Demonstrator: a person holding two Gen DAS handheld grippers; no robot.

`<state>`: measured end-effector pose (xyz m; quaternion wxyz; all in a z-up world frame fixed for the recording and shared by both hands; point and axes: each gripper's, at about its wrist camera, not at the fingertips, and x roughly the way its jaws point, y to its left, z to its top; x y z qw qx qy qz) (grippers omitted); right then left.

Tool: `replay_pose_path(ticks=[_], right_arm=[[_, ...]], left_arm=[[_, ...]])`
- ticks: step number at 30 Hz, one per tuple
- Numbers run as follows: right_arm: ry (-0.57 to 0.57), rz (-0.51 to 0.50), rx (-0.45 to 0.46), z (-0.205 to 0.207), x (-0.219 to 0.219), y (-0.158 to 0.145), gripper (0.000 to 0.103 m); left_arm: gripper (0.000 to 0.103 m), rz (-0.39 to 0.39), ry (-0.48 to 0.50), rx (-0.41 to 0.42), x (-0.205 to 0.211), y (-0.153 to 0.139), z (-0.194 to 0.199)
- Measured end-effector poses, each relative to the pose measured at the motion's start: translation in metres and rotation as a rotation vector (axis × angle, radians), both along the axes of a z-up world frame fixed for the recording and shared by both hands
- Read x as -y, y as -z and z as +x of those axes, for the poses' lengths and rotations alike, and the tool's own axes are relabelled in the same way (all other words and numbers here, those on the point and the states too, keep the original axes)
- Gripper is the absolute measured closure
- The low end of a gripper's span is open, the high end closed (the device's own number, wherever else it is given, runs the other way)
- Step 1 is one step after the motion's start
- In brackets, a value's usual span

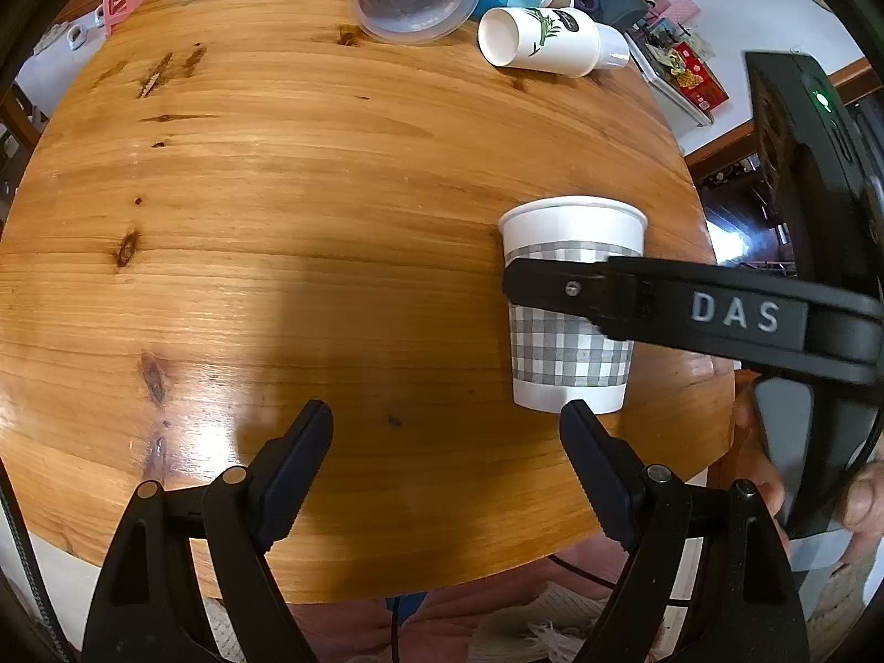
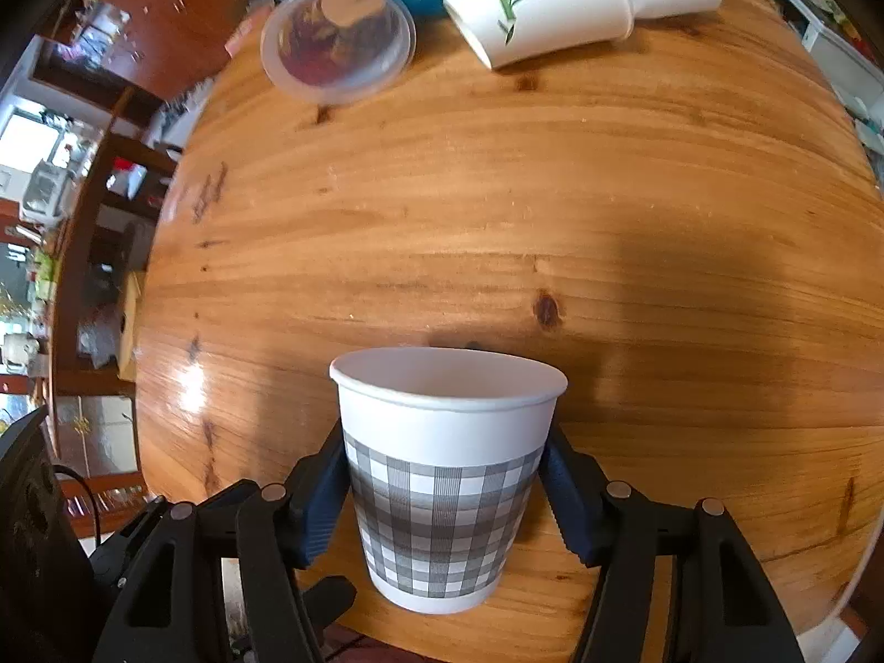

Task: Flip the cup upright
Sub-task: 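Grasp the upright checkered cup with the right gripper while the left gripper releases it, then lower the checkered cup onto the table with the right gripper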

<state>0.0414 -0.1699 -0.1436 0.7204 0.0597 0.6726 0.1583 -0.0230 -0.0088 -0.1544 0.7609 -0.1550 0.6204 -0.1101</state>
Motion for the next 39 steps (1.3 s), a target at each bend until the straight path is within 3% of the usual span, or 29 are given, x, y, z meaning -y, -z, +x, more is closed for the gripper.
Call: replay_pose_path(ticks=[3, 11, 14, 20, 34, 39], right_arm=[[0.039, 0.033, 0.118, -0.008, 0.011, -0.013, 0.039], [0.133, -0.051, 0.684, -0.056, 0.026, -0.041, 0.039], [0.143, -0.095, 0.794, -0.064, 0.019, -0.038, 0.039], [0.157, -0.127, 0.861, -0.064, -0.001, -0.027, 0.039], [0.181, -0.149, 0.823, -0.067, -0.011, -0.011, 0.036], [0.138, -0.176, 0.808, -0.075, -0.017, -0.005, 0.026]], left_arm=[[0.016, 0.008, 0.001, 0.006, -0.004, -0.001, -0.002], [0.016, 0.034, -0.025, 0.037, -0.021, -0.003, -0.011], [0.016, 0.031, -0.056, 0.037, -0.031, -0.002, -0.011], [0.016, 0.015, -0.126, 0.066, -0.050, -0.008, -0.014], [0.016, 0.025, -0.108, 0.112, -0.043, -0.015, -0.010], [0.016, 0.027, -0.108, 0.121, -0.043, -0.019, -0.013]])
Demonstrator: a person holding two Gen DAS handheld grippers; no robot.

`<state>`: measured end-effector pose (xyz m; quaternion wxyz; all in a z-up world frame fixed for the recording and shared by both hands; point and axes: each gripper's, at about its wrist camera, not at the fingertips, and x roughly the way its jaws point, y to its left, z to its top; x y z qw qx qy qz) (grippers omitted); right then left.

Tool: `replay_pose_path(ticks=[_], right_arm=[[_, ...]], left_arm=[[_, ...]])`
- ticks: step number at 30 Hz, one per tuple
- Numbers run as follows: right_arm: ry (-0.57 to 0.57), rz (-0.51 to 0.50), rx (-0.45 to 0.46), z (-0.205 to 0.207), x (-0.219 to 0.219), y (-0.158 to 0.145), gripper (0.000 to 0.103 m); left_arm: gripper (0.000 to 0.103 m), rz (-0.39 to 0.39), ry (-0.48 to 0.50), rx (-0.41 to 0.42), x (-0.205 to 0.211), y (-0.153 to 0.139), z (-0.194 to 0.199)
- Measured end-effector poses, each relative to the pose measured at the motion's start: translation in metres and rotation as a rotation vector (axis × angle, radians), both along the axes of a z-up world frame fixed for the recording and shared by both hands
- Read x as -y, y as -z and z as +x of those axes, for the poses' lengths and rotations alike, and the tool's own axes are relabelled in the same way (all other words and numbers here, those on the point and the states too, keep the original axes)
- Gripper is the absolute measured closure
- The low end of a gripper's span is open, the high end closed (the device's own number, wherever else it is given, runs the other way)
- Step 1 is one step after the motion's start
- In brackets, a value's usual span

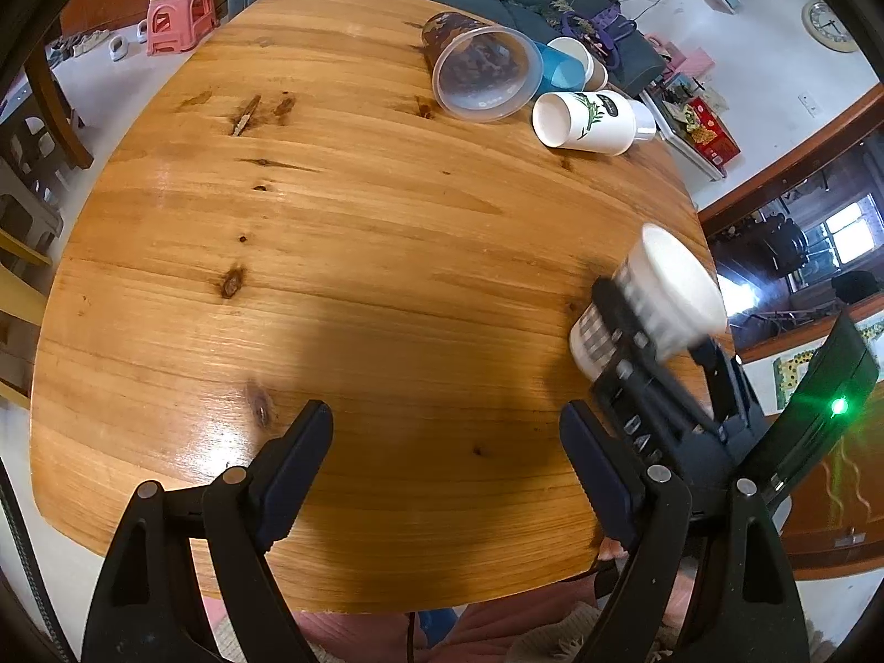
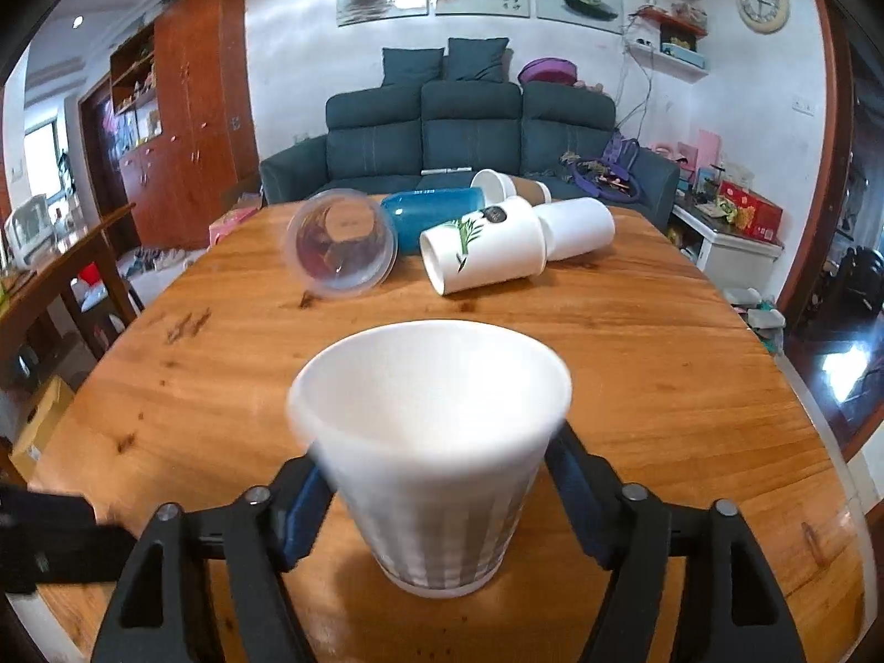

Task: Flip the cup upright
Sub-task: 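Lower the checkered cup onto the table with the right gripper, then open the right gripper and withdraw from the upright cup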

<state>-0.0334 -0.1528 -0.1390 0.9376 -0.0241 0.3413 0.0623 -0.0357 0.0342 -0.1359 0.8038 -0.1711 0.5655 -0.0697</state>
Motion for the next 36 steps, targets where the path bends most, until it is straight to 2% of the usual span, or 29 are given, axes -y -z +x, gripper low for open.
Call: replay_pose_path(ticks=[5, 15, 20, 30, 33, 36], right_arm=[[-0.040, -0.025, 0.026, -0.013, -0.005, -0.004, 0.021], [-0.060, -0.038, -0.004, -0.029, -0.002, -0.014, 0.020], [-0.054, -0.041, 0.009, -0.040, 0.004, -0.030, 0.020], [-0.042, -0.004, 0.033, -0.059, 0.022, -0.082, 0.020], [-0.044, 0.004, -0.011, -0.054, 0.021, -0.101, 0.020], [-0.022, -0.014, -0.007, -0.052, 0.019, -0.124, 0.020]], left_arm=[[0.016, 0.007, 0.010, 0.009, 0.004, -0.003, 0.000], [0.016, 0.020, 0.027, 0.030, 0.011, -0.012, -0.008], [0.016, 0.033, 0.036, 0.057, 0.015, -0.029, -0.011], [0.016, 0.067, 0.076, 0.113, 0.024, -0.077, -0.011], [0.016, 0.101, 0.098, 0.128, 0.032, -0.094, -0.011], [0.016, 0.141, 0.110, 0.157, 0.037, -0.113, -0.013]])
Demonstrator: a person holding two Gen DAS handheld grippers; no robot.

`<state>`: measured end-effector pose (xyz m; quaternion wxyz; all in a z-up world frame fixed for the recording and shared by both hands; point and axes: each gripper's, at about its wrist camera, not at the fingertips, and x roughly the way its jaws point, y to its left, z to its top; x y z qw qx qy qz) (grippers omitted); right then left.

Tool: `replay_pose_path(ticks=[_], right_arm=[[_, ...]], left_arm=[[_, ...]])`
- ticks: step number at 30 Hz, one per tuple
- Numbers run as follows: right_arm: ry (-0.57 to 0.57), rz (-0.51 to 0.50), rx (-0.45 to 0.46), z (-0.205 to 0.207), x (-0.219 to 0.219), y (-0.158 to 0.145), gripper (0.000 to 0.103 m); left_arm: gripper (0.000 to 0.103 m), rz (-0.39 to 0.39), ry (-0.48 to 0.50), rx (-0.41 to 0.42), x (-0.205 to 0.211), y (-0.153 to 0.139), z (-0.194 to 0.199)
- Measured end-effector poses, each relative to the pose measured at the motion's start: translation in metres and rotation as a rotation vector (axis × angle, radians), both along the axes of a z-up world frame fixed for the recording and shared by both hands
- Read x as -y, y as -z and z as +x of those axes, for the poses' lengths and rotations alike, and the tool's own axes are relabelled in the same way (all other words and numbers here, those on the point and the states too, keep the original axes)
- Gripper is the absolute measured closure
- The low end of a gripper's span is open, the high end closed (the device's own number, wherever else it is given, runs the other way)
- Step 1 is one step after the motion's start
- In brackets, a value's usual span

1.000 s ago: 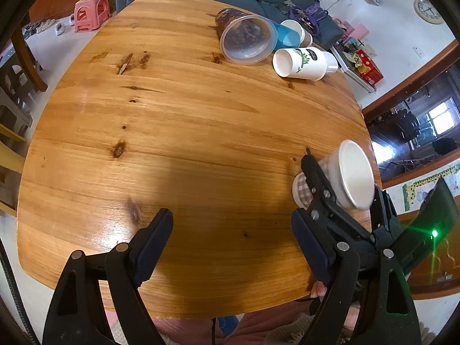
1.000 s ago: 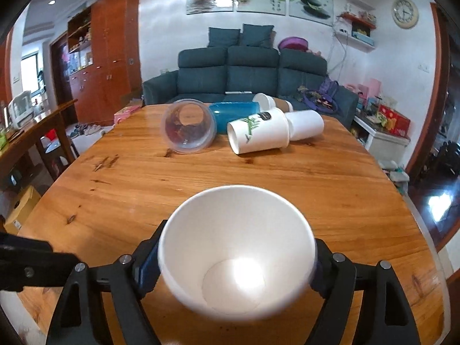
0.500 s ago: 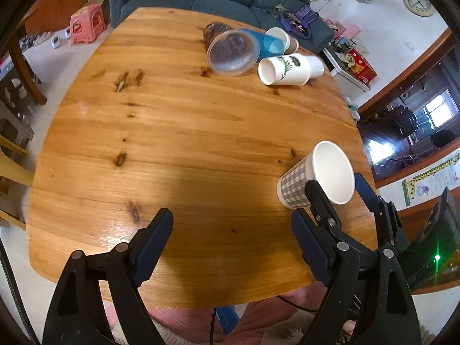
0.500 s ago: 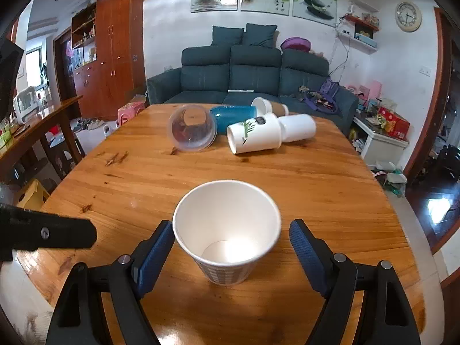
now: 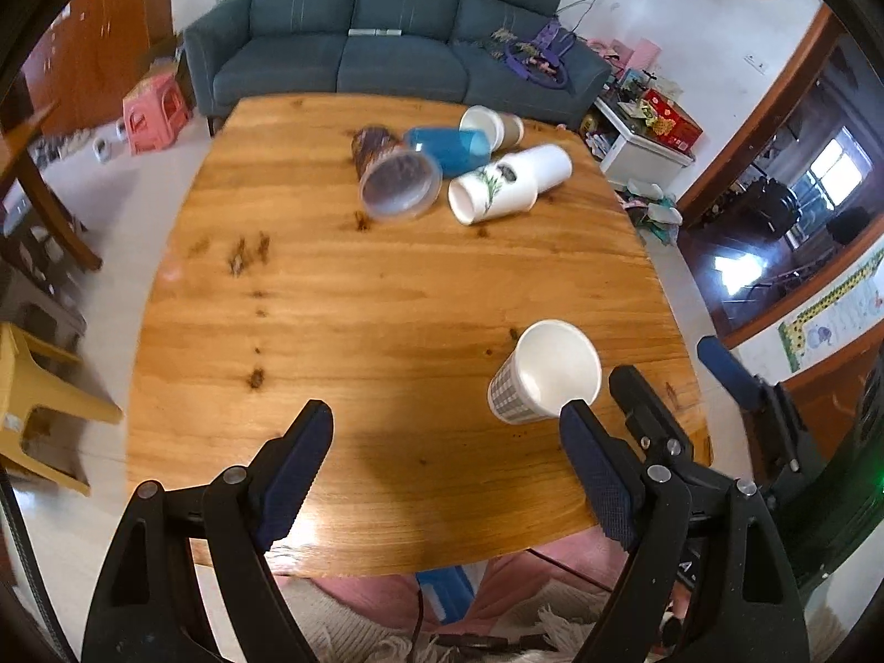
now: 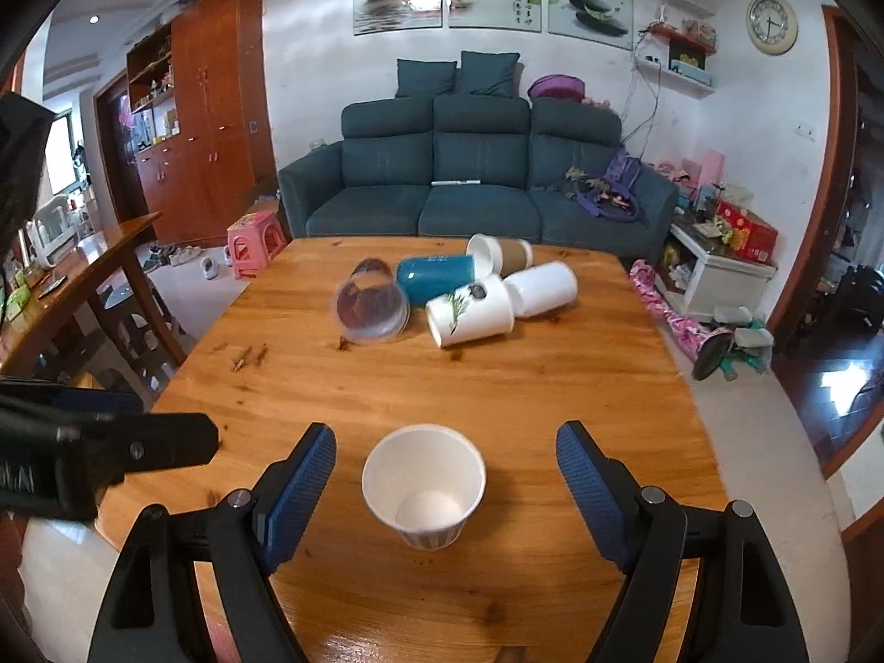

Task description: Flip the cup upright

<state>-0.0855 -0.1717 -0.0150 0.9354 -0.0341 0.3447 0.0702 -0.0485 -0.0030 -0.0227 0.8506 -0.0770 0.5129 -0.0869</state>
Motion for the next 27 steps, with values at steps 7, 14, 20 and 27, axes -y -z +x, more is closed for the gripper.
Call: replay_pose_path(ticks=[7, 14, 20, 27], right_arm=[[0.012, -0.069, -0.029, 0.006, -0.006, 0.001, 0.020], [0.017, -0.093, -0.063, 0.006, -0.002, 0.003, 0.020], [0.021, -0.073, -0.053, -0.007, 0.002, -0.017, 0.020], [0.068, -0.054, -0.083, -0.013, 0.008, -0.044, 0.020]], left_arm=[[0.016, 0.076, -0.026, 0.130, 0.003, -0.032, -0.003], [0.016, 0.058, -0.047, 0.102, 0.006, -0.021, -0.001], [0.016, 0.069, -0.064, 0.137, 0.009, -0.030, -0.016], [0.016, 0.083, -0.058, 0.142, 0.011, -0.040, -0.023]])
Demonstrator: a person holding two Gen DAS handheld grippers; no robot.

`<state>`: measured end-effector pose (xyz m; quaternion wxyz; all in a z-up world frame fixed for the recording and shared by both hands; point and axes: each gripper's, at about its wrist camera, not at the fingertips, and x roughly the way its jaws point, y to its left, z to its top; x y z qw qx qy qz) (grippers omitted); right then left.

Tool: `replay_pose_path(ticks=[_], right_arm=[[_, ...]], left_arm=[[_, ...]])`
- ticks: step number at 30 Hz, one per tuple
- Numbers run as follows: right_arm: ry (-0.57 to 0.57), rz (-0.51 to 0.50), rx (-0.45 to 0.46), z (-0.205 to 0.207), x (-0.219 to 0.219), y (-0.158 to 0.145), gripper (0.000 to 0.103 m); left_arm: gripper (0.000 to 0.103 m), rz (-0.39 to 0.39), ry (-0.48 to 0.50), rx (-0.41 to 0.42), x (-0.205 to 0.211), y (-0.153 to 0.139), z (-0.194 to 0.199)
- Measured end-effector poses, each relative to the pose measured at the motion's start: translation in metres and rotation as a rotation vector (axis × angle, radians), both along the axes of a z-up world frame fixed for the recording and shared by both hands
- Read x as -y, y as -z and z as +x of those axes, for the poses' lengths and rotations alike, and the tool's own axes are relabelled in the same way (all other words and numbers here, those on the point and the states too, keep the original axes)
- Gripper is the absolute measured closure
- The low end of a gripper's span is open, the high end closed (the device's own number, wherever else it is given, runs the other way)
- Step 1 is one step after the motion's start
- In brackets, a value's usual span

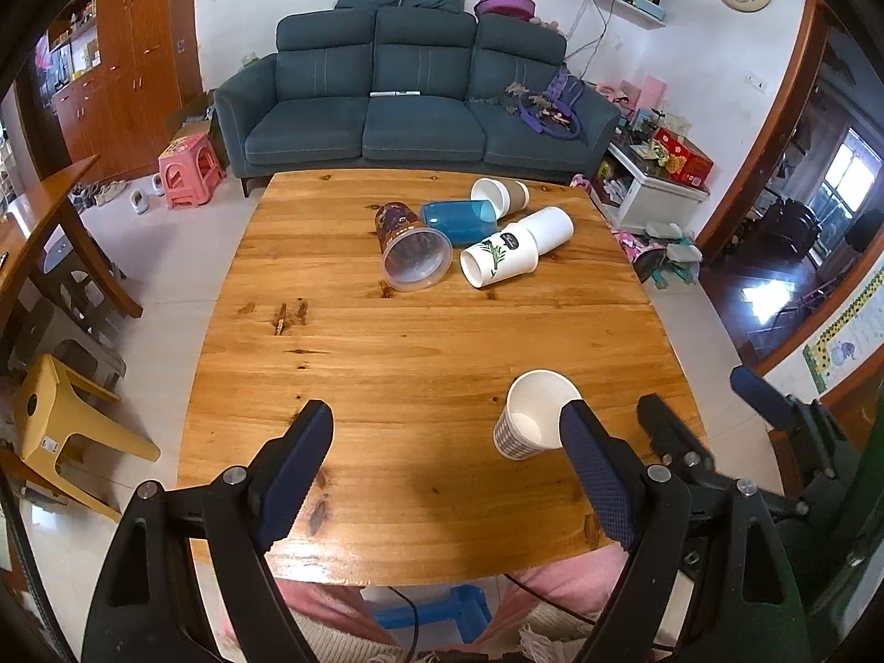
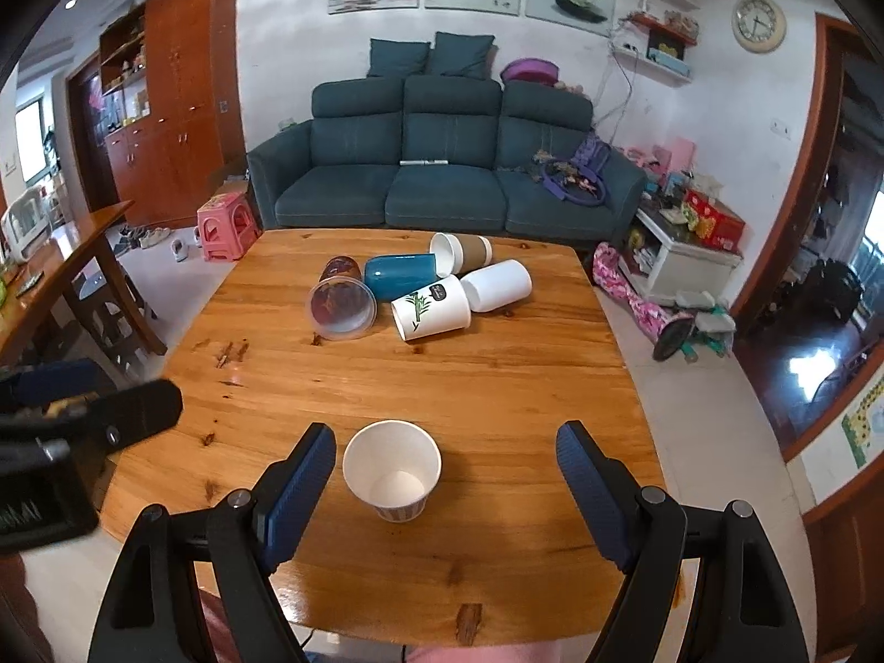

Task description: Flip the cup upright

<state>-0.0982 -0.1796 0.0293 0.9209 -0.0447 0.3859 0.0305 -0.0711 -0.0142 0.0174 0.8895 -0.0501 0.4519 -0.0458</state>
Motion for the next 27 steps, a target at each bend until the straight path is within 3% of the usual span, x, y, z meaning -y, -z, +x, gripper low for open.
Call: replay_pose_path(ticks=[13, 27], right_arm=[[0.053, -0.010, -0.045, -0.009, -0.002, -0.038, 0.020], [0.127, 0.009, -0.061, -0.004, 0.008, -0.059, 0.019]], left_arm=[[0.016, 0.033, -0.025, 0.022, -0.004, -0.030, -0.014], [0.016, 0.065, 0.015, -0.024, 0.002, -0.030, -0.006]])
